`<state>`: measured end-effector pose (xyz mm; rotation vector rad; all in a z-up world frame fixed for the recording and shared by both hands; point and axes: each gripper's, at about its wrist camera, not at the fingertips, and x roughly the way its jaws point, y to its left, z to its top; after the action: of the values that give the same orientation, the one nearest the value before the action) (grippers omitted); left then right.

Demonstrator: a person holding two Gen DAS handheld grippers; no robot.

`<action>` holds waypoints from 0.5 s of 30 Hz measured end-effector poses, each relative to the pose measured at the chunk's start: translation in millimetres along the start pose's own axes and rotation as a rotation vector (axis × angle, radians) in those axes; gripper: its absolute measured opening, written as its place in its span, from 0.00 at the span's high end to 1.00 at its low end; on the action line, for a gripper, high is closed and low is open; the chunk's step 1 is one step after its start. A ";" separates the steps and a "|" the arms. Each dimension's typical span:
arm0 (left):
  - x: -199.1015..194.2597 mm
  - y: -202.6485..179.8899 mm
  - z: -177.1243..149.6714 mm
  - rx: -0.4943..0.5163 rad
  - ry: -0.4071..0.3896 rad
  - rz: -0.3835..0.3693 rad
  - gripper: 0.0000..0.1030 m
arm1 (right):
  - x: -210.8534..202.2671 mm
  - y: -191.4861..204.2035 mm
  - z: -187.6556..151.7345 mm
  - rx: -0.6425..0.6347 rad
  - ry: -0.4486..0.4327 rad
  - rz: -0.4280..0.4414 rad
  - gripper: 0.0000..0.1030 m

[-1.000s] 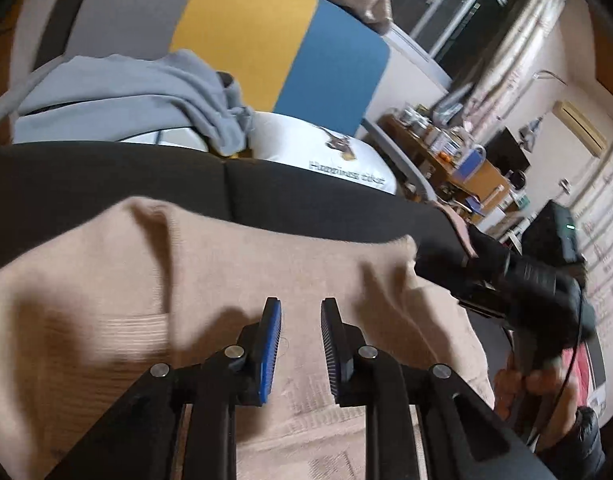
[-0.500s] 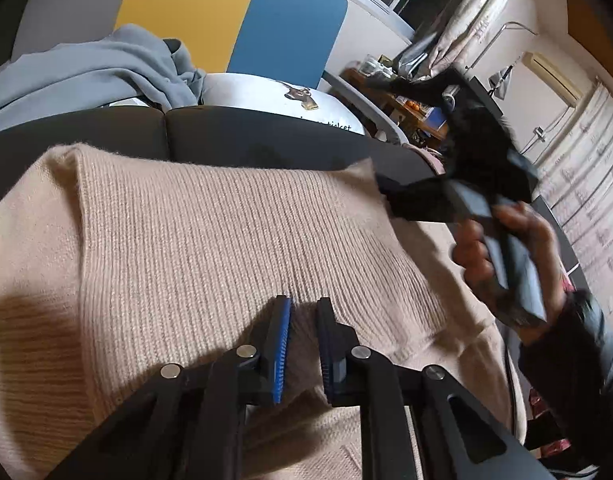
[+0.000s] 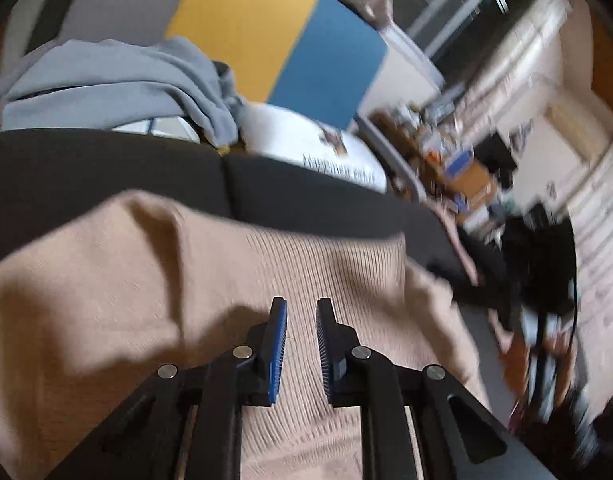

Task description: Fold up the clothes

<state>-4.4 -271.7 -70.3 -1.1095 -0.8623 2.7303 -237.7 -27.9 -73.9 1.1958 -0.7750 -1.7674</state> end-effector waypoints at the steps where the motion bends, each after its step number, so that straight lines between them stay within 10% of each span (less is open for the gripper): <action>1: 0.7 -1.1 7.2 0.017 -0.020 0.003 0.85 | 11.6 8.0 -5.7 -0.023 0.021 0.012 0.00; 7: 42.2 17.2 16.1 0.073 0.041 0.244 0.89 | 43.3 -5.5 -32.1 -0.129 0.034 -0.119 0.05; 15: 34.8 37.5 9.8 -0.019 -0.026 0.179 0.88 | 47.8 2.8 -52.0 -0.404 0.011 -0.215 0.08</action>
<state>-31.3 -298.5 -105.9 -1.2130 -0.8319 2.8911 -197.1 -73.5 -109.6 1.0399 -0.2663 -1.9729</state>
